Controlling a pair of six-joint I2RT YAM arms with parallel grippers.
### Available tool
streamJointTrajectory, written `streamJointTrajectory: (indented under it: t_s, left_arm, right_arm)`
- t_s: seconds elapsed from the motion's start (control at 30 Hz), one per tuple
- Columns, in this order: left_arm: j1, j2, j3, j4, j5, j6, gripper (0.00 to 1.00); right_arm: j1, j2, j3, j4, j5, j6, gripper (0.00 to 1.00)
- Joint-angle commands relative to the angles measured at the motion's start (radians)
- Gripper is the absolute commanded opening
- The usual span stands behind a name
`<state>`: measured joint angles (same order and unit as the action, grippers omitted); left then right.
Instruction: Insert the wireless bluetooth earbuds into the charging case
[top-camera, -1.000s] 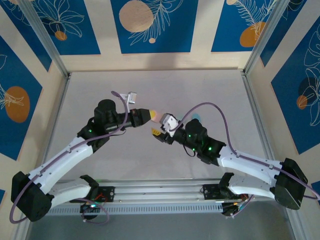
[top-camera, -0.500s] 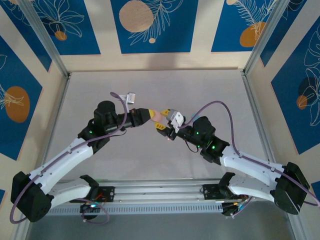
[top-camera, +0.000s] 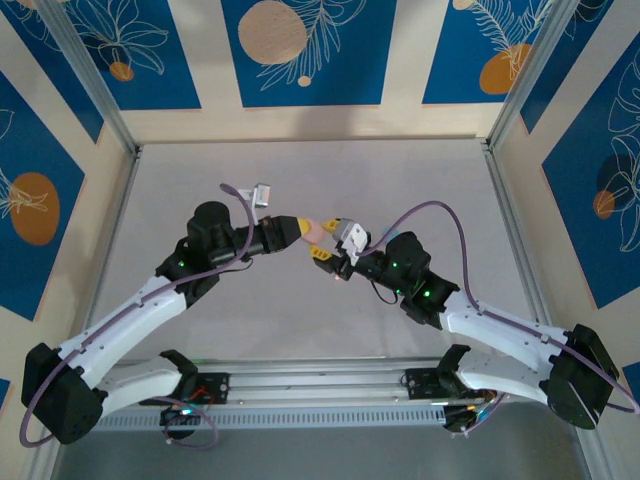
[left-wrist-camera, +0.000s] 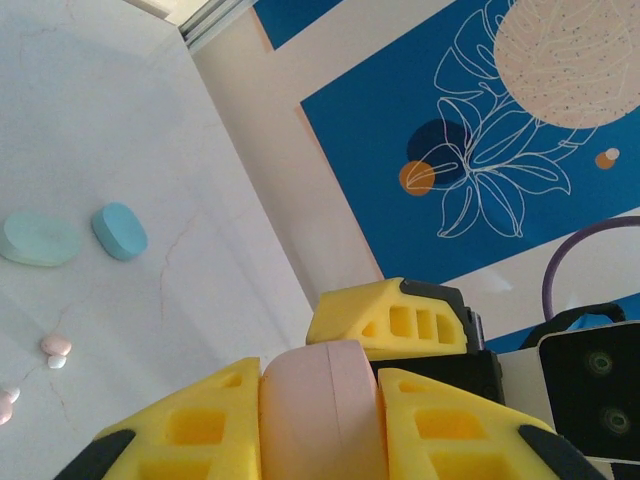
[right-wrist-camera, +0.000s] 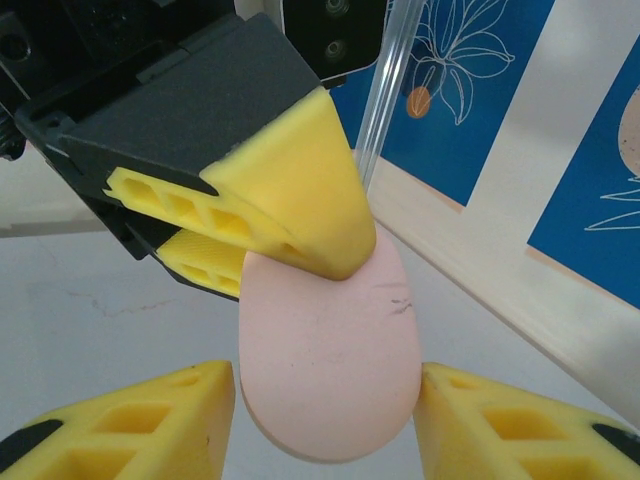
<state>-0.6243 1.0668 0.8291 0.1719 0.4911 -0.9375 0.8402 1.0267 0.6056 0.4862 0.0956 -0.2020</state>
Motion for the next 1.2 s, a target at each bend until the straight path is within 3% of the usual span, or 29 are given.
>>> streamJointTrajectory:
  t_s: [0.0, 0.1, 0.37, 0.87, 1.07, 1.17]
  left_arm:
    - [-0.006, -0.016, 0.004, 0.042, 0.026, -0.011, 0.15]
    - [-0.005, -0.016, 0.0, 0.041, 0.027, -0.011, 0.15]
    - [-0.007, -0.005, 0.005, 0.055, 0.049, -0.012, 0.15]
    - [-0.009, -0.002, 0.004, 0.063, 0.057, -0.015, 0.14]
    - [-0.008, -0.002, 0.004, 0.055, 0.052, -0.007, 0.15]
    - [-0.009, -0.009, 0.001, 0.048, 0.042, 0.016, 0.21]
  right_arm:
    - [-0.007, 0.0, 0.021, 0.05, -0.013, 0.013, 0.48]
    - [-0.019, -0.006, 0.01, 0.065, -0.025, 0.033, 0.44]
    - [-0.024, 0.001, 0.025, 0.043, -0.034, 0.026, 0.53]
    - [-0.039, 0.018, 0.048, 0.064, -0.073, 0.033, 0.5]
    - [-0.044, 0.016, 0.057, 0.032, -0.107, 0.052, 0.4]
    - [-0.052, 0.01, 0.063, 0.0, -0.157, 0.084, 0.36]
